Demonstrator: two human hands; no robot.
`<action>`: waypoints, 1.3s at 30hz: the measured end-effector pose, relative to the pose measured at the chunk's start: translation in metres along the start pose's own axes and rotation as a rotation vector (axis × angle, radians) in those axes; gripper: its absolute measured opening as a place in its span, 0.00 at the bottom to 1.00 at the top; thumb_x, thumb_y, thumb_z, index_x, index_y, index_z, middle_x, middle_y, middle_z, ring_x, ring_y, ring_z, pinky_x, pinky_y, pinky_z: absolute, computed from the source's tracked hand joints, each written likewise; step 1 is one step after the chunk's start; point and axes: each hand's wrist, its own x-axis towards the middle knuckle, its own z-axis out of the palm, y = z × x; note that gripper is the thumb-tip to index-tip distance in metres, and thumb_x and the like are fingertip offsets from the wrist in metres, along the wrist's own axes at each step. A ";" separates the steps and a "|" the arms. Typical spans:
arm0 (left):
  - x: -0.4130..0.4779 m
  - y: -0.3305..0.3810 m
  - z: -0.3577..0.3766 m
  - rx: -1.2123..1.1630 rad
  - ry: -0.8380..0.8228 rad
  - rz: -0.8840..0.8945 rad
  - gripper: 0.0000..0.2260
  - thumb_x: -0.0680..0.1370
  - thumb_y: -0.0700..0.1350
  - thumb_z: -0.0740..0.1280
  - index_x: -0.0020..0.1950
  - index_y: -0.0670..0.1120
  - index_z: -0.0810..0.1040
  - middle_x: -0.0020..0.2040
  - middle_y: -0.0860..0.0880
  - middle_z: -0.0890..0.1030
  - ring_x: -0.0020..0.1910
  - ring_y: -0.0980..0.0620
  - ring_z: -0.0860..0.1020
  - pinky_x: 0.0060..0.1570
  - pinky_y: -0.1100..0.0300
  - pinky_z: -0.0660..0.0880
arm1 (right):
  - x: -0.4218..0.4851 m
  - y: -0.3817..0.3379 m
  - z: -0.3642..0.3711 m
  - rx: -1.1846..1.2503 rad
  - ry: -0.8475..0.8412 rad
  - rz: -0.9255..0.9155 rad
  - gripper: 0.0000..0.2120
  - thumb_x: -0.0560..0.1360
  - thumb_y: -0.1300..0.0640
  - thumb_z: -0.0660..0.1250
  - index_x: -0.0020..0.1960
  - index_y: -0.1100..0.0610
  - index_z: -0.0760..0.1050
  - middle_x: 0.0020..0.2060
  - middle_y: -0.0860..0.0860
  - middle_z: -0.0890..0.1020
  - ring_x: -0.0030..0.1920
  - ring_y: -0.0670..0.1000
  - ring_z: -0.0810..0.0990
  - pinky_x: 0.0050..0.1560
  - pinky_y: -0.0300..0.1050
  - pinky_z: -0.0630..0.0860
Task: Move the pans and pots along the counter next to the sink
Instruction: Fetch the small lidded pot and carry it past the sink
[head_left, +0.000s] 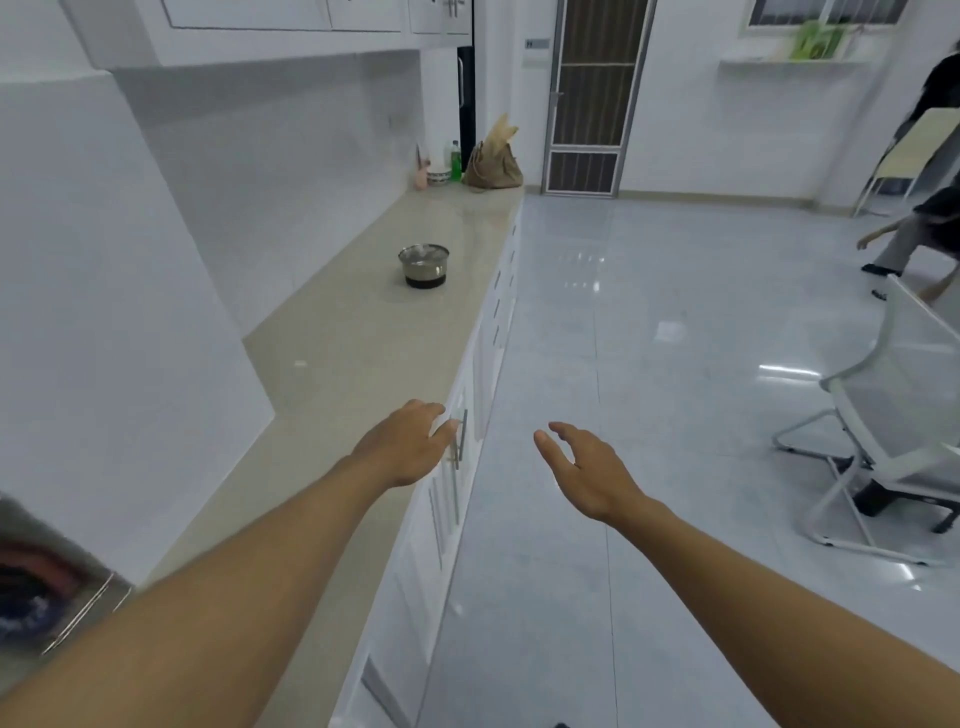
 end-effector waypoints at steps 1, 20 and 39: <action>0.019 0.006 -0.002 0.000 0.008 -0.006 0.28 0.83 0.62 0.51 0.78 0.49 0.63 0.79 0.48 0.64 0.76 0.47 0.65 0.72 0.49 0.64 | 0.020 0.006 -0.007 -0.001 -0.003 -0.009 0.35 0.80 0.31 0.51 0.78 0.52 0.65 0.75 0.51 0.71 0.76 0.54 0.67 0.77 0.61 0.60; 0.319 0.021 -0.052 0.016 0.087 -0.122 0.27 0.83 0.60 0.52 0.80 0.49 0.61 0.80 0.49 0.61 0.78 0.48 0.61 0.76 0.46 0.60 | 0.338 0.059 -0.081 -0.088 -0.132 -0.116 0.43 0.74 0.25 0.45 0.79 0.51 0.64 0.76 0.52 0.70 0.77 0.55 0.66 0.78 0.62 0.57; 0.579 -0.092 -0.150 -0.067 0.200 -0.186 0.17 0.82 0.57 0.55 0.66 0.51 0.73 0.65 0.50 0.73 0.67 0.47 0.72 0.65 0.48 0.70 | 0.669 -0.004 -0.045 -0.101 -0.189 -0.167 0.43 0.75 0.26 0.47 0.78 0.53 0.66 0.75 0.53 0.72 0.75 0.54 0.68 0.76 0.56 0.62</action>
